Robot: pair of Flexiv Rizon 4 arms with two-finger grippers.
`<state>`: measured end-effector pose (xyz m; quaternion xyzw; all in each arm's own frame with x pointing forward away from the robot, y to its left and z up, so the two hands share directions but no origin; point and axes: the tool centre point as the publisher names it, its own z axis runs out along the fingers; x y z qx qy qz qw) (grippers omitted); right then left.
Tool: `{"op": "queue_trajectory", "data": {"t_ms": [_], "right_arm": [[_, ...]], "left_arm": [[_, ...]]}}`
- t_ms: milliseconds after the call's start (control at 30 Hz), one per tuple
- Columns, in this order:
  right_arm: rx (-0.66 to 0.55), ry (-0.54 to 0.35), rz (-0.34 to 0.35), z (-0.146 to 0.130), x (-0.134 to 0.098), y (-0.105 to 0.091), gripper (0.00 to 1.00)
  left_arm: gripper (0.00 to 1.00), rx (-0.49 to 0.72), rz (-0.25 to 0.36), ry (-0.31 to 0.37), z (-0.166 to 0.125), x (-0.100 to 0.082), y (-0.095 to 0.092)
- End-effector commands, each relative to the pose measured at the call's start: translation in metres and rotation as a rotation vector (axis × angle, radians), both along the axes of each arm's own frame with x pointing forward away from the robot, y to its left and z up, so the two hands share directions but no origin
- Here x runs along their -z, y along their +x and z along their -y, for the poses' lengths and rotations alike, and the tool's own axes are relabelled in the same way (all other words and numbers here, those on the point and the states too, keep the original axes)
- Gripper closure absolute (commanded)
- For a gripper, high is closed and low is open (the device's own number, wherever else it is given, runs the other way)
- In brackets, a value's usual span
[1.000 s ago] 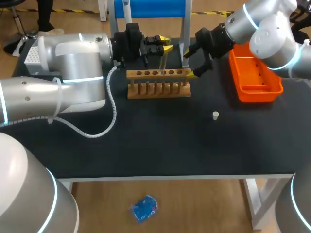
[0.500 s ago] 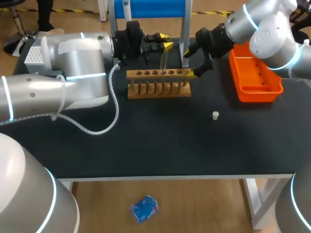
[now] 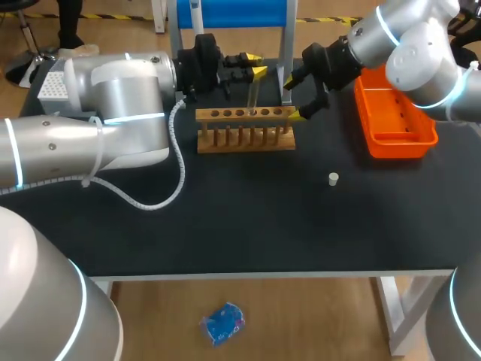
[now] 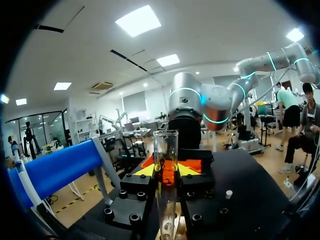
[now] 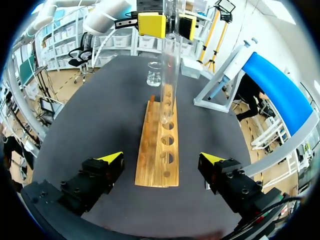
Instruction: Invert the test tube, pick up the pipette, mount the tip to pipette, aspirate from beaker and dispense into the tube, eject the tip, return the pipette, and cap with the stopper.
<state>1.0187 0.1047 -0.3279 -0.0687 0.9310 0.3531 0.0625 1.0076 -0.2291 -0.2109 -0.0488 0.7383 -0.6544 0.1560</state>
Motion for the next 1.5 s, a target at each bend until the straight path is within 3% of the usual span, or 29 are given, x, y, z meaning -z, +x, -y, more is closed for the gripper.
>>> {"op": "queue_trajectory", "data": {"t_ms": [33, 1500], "right_arm": [[-0.003, -0.002, -0.003, 0.000, 0.000, 0.001, 0.00], [-0.003, -0.002, -0.003, 0.000, 0.000, 0.001, 0.00]], "left_arm": [[1.00, 0.001, -0.001, -0.003, 0.002, 0.002, 0.003], [1.00, -0.010, -0.045, -0.032, 0.002, 0.031, 0.019]]}}
